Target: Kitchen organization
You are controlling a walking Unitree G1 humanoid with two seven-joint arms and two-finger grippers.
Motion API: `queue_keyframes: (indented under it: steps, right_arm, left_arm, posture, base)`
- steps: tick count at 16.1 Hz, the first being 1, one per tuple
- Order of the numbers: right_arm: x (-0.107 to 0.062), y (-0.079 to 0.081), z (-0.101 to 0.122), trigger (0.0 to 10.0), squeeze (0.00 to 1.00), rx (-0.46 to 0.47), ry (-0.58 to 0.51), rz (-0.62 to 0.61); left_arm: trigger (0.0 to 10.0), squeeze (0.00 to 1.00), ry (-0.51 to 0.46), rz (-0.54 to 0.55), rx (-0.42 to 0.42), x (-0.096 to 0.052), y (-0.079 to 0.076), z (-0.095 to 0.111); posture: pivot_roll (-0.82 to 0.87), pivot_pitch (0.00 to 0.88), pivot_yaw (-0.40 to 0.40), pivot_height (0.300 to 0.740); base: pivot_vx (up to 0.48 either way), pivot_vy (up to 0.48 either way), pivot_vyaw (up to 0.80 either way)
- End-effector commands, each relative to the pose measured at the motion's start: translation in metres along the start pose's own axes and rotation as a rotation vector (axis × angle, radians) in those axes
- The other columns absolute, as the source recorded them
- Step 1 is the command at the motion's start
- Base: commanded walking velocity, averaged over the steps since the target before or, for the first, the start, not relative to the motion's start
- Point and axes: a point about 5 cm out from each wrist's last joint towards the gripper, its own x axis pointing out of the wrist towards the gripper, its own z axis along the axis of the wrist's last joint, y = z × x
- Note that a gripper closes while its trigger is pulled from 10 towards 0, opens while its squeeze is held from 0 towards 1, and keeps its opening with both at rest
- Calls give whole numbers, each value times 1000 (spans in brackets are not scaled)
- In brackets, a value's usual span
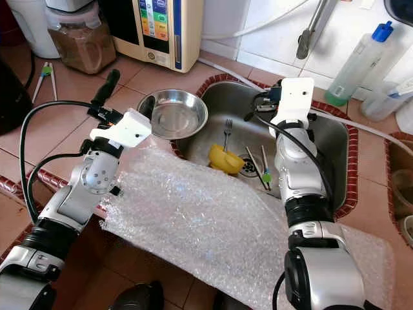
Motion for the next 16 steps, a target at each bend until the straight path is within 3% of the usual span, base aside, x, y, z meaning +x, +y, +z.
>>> queue_keyframes:
  steps: [1,6,7,8,9,16]
  right_arm:
    - [-1,-6,-3,0,0,-10,10,-20]
    - [-1,-6,-3,0,0,-10,10,-20]
    - [-11,-4,-42,10000,0,19,212,91]
    - [-11,-7,-45,10000,0,24,235,110]
    - [-10,-10,-44,10000,0,22,240,116]
    - [-5,-18,-40,10000,0,38,234,107]
  left_arm:
    - [10000,1000,5,2,-16,2,0,1]
    - [10000,1000,5,2,-16,2,0,1]
    - [10000,0,162,-296,-577,20,-20,25]
    - [10000,0,171,-351,-684,22,-23,31]
    - [10000,0,183,-362,-729,22,-23,33]
    - [10000,0,191,-503,-757,22,-15,42]
  posture:
    - [50,117,-56,740]
    - [50,117,-56,740]
    - [45,121,-28,740]
    - [45,121,-28,740]
    - [44,120,-26,740]
    - [46,129,-2,740]
  base:
    - [0,0,0]
    - [0,0,0]
    - [0,0,0]
    - [0,0,0]
    - [0,0,0]
    - [0,0,0]
